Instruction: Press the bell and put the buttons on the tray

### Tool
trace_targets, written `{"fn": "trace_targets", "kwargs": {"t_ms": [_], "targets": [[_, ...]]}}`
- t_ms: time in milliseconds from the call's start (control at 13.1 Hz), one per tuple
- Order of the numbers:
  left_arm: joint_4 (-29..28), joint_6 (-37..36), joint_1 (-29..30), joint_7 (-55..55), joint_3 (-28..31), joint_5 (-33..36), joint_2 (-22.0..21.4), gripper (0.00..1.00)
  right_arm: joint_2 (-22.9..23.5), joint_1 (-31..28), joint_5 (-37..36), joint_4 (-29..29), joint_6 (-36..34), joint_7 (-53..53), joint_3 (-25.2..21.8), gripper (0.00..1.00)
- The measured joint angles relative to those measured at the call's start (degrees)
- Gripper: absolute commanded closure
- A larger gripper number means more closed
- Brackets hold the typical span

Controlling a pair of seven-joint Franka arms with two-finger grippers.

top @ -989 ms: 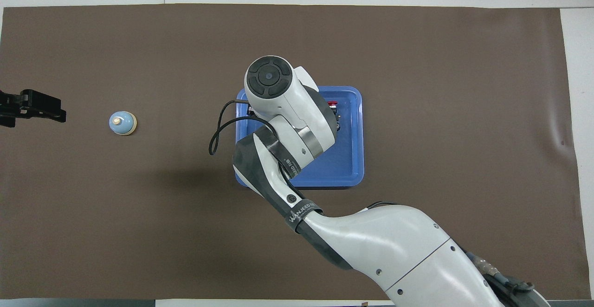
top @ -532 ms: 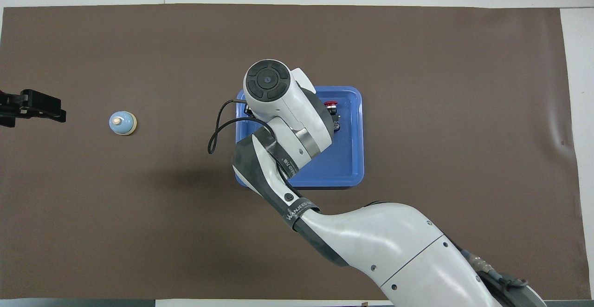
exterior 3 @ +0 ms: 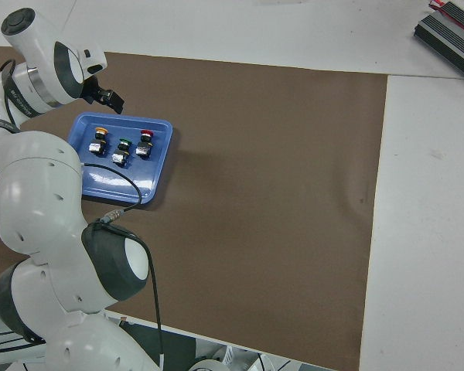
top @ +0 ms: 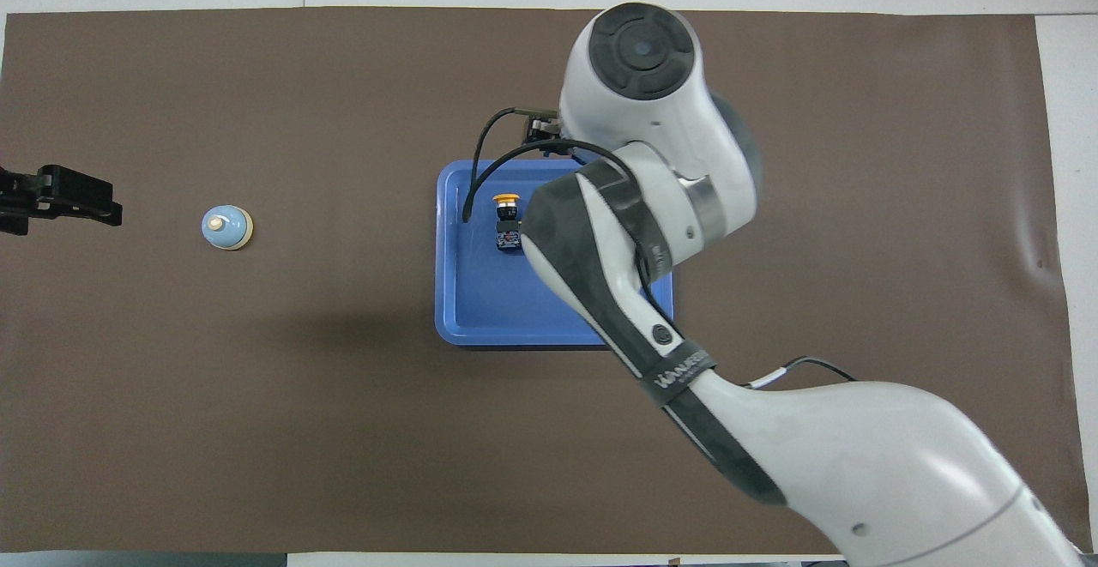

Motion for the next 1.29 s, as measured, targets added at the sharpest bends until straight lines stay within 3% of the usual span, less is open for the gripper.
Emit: {"fn": "trace_targets", "kwargs": {"t_ms": [304, 532, 761, 913, 1293], "targets": [[0.00, 0.00, 0.00, 0.00, 0.00, 0.00, 0.00, 0.00, -13.75, -13.49, 0.00, -8.04, -8.43, -17.47, -0.11, 0.00], [0.00, 0.00, 0.00, 0.00, 0.00, 0.00, 0.00, 0.00, -19.65, -17.98, 0.00, -9.92, -16.05, -24.96, -0.09, 0.00], [0.00, 0.00, 0.00, 0.00, 0.00, 0.00, 0.00, 0.00, -25.10, -20.67, -0.01, -15.71, -17.33, -29.28, -0.03, 0.00], [0.00, 0.00, 0.00, 0.00, 0.00, 0.00, 0.00, 0.00, -27.90, -22.77, -0.02, -19.30, -17.33, -31.08, -0.04, 0.00], [0.00, 0.00, 0.00, 0.00, 0.00, 0.00, 0.00, 0.00, -29.02, -28.89, -0.03, -20.24, -17.29, -32.57, -0.02, 0.00]]}}
